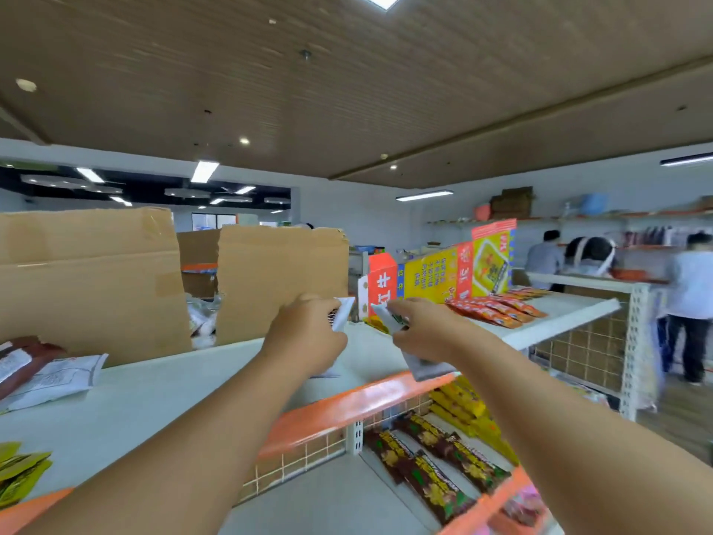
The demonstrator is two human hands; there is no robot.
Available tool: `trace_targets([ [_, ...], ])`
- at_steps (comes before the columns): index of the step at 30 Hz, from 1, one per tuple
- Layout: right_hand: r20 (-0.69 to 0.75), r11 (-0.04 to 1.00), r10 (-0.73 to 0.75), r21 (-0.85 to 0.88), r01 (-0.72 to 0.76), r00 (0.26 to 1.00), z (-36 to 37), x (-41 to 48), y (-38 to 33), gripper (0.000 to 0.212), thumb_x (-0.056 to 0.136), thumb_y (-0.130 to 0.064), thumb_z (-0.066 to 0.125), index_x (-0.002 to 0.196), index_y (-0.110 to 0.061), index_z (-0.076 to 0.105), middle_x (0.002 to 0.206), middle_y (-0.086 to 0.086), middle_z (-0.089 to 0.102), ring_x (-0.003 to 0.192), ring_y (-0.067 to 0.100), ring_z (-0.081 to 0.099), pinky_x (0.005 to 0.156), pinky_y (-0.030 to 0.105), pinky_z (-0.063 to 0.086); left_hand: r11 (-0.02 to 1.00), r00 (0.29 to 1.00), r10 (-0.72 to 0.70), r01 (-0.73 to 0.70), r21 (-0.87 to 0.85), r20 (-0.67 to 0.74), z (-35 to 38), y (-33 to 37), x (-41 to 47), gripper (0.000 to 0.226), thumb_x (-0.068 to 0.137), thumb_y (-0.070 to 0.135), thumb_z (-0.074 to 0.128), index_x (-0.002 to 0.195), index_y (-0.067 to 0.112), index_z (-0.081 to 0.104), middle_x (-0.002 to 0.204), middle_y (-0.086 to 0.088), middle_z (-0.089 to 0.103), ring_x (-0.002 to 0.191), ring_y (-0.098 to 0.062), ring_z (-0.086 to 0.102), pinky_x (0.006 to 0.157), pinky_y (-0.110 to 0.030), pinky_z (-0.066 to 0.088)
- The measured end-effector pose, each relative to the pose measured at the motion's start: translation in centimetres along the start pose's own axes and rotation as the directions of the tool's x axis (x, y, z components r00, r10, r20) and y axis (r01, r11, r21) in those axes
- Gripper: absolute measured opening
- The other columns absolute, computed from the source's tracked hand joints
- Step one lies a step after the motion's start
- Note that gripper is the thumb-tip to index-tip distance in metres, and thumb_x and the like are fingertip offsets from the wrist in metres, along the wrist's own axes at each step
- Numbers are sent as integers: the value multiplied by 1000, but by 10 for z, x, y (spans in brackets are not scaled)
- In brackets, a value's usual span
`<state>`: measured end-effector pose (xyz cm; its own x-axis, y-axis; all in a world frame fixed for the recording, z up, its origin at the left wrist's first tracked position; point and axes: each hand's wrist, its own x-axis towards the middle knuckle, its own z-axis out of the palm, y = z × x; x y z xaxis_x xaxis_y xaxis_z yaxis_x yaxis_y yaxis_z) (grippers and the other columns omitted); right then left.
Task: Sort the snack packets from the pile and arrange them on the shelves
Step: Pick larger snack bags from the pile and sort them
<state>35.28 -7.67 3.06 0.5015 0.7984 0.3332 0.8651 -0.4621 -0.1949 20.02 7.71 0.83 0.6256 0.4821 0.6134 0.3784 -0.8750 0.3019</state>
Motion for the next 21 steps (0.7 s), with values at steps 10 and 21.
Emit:
trace_targets([
  [10, -40, 973, 230, -30, -231, 972, -33, -88, 172, 13, 90, -37, 57, 98, -30, 48, 98, -4, 51, 93, 30, 56, 76, 42, 48, 955, 961, 238, -204, -216, 144, 110, 183, 3, 48, 83, 24, 67, 131, 26, 66, 136, -2, 57, 119, -26, 55, 92, -36, 49],
  [21, -19, 881, 468, -64, -468, 884, -53, -161, 380, 64, 93, -42, 55, 152, -29, 36, 148, 4, 42, 124, 32, 50, 100, 43, 46, 921, 898, 354, -287, -262, 260, 259, 355, 3, 59, 91, 32, 65, 148, 29, 51, 155, 1, 42, 138, -21, 42, 108, -32, 38],
])
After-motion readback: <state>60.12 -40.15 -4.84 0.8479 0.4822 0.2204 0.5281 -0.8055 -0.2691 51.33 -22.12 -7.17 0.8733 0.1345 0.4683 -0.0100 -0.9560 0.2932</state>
